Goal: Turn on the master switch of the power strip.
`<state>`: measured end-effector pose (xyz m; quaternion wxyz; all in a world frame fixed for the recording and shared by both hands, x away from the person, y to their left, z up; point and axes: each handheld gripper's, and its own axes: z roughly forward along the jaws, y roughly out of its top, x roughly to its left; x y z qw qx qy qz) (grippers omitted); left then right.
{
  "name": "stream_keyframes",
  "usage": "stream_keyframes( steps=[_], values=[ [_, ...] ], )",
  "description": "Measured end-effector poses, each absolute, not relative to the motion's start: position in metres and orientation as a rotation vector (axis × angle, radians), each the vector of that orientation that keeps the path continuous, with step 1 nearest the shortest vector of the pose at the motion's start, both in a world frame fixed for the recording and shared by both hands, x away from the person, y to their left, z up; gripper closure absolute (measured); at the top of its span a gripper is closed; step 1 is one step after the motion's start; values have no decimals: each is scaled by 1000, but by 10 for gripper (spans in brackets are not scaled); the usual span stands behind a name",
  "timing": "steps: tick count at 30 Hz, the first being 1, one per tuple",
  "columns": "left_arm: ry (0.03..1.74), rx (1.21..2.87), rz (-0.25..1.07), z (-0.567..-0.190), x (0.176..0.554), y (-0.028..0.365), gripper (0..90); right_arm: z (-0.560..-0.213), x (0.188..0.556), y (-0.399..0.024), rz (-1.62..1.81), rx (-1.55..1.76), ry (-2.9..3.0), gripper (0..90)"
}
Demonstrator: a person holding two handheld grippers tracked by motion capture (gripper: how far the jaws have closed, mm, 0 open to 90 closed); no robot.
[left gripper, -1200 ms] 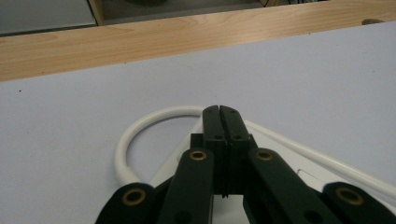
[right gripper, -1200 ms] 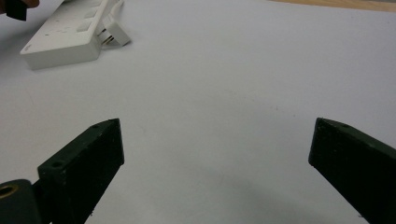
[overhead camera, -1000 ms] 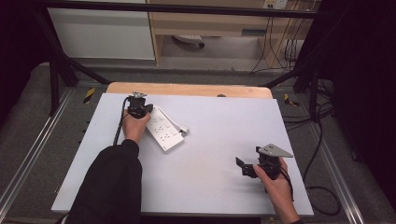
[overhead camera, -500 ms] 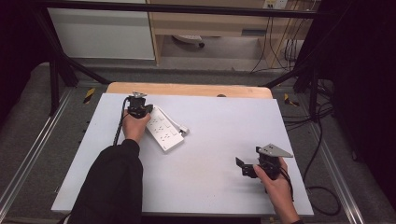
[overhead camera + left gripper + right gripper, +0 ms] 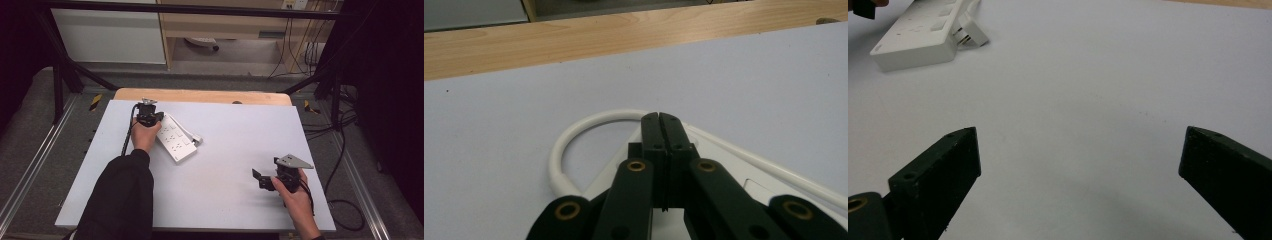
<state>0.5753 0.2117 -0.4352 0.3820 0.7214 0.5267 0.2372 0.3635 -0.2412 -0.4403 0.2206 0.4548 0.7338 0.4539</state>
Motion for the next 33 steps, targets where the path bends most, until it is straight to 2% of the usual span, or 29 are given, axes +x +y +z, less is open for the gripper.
stream_keyframes(
  steps=[33],
  values=[
    [1367,1849,622,-436,575,208,900,-440,363,-241,1257,1261,2031,35]
  ],
)
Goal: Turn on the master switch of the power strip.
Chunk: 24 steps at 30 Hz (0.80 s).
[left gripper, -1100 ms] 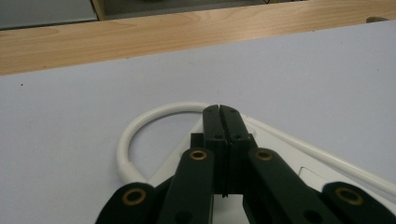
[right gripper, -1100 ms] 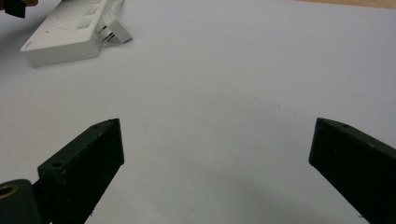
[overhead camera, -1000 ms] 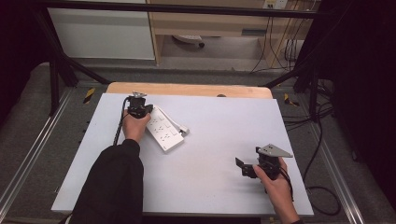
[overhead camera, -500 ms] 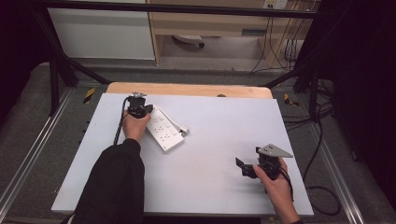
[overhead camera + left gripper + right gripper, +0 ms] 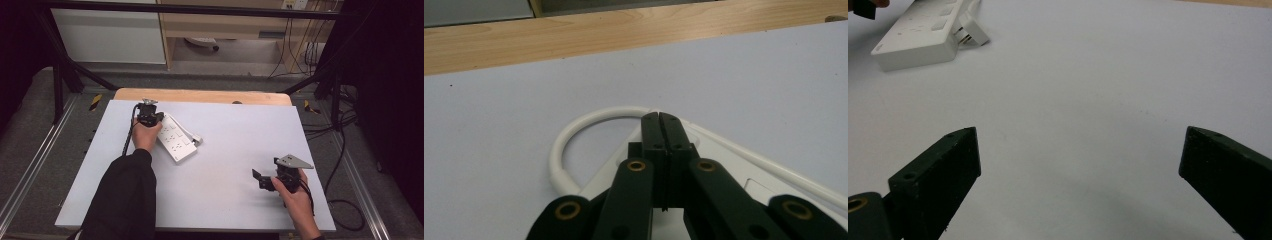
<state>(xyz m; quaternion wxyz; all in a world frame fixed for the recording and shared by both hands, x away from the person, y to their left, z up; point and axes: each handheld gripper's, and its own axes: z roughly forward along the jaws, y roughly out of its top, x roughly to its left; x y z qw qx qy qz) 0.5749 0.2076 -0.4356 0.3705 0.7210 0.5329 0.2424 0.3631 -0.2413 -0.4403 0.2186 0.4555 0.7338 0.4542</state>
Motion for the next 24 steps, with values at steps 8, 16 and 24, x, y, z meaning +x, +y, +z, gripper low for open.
stream_keyframes(
  steps=[8,16,24],
  values=[
    [1369,1844,627,-436,574,207,900,-441,363,-242,1258,1261,2033,35],
    [1358,1854,632,-436,574,208,900,-440,363,-242,1260,1262,2029,35],
    [1355,1850,636,-435,573,208,900,-440,363,-242,1261,1263,2027,35]
  ],
)
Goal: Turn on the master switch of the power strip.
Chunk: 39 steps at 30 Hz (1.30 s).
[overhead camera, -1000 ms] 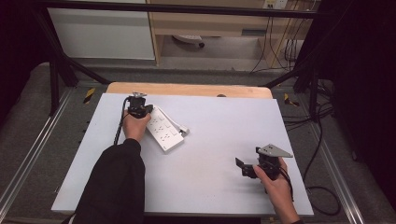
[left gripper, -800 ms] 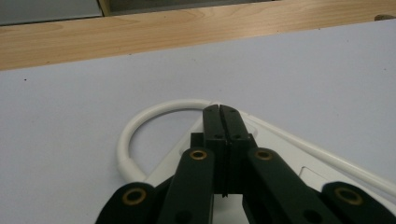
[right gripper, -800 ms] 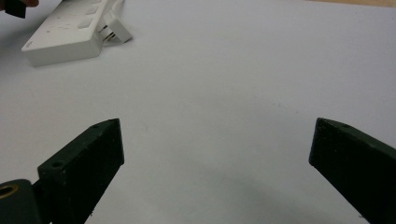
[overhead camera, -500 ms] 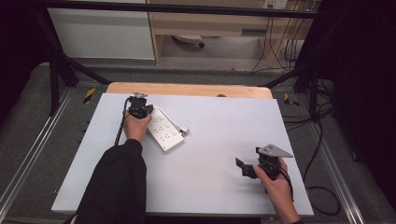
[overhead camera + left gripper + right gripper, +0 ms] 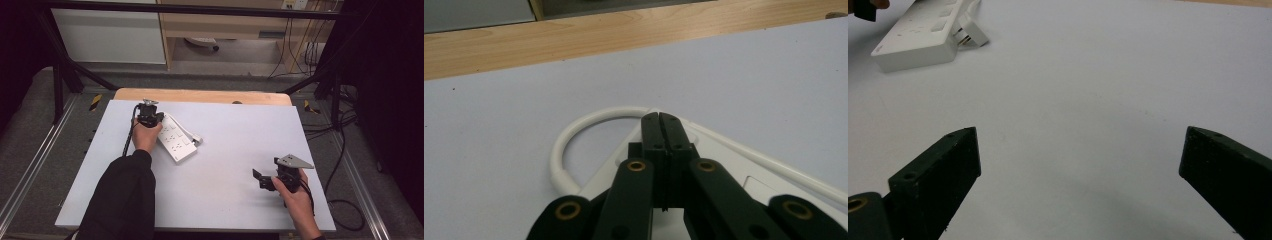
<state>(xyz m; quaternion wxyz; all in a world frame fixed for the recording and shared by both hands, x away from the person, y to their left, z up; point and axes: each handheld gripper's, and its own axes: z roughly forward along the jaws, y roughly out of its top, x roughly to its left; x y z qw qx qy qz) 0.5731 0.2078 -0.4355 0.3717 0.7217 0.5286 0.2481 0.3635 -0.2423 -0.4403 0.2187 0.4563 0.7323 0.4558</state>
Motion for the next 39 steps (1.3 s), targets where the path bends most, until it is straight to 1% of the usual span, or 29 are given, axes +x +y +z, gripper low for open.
stream_keyframes(
  steps=[15,39],
  values=[
    [1359,1812,617,-437,572,211,900,-440,364,-243,1264,1262,2025,35],
    [1327,1781,639,-433,568,210,900,-439,364,-244,1266,1265,2022,35]
  ],
)
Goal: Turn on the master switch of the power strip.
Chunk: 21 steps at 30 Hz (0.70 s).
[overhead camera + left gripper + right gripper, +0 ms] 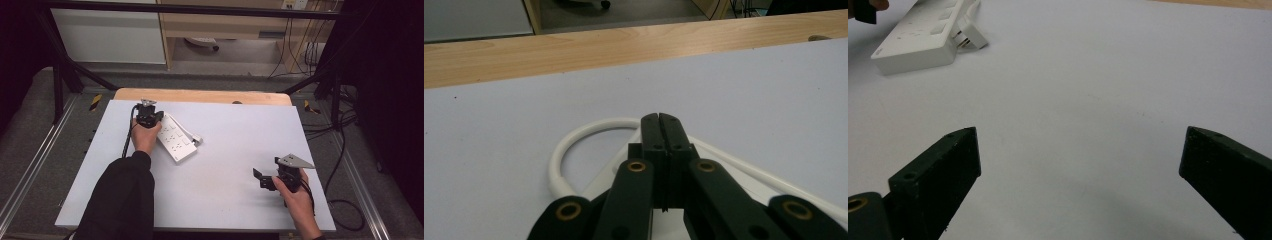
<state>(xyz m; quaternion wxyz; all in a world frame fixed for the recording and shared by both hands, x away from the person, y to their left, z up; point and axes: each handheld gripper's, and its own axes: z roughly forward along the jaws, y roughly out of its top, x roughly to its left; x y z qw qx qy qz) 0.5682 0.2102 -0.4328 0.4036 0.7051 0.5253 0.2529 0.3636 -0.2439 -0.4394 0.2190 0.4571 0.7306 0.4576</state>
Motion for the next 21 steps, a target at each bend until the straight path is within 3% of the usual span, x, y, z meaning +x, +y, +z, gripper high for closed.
stream_keyframes(
  steps=[13,21],
  values=[
    [1318,1777,623,-428,561,214,900,-439,364,-243,1266,1254,2021,35],
    [1321,1756,639,-423,558,218,731,-439,364,-243,1268,1257,2020,35]
  ],
)
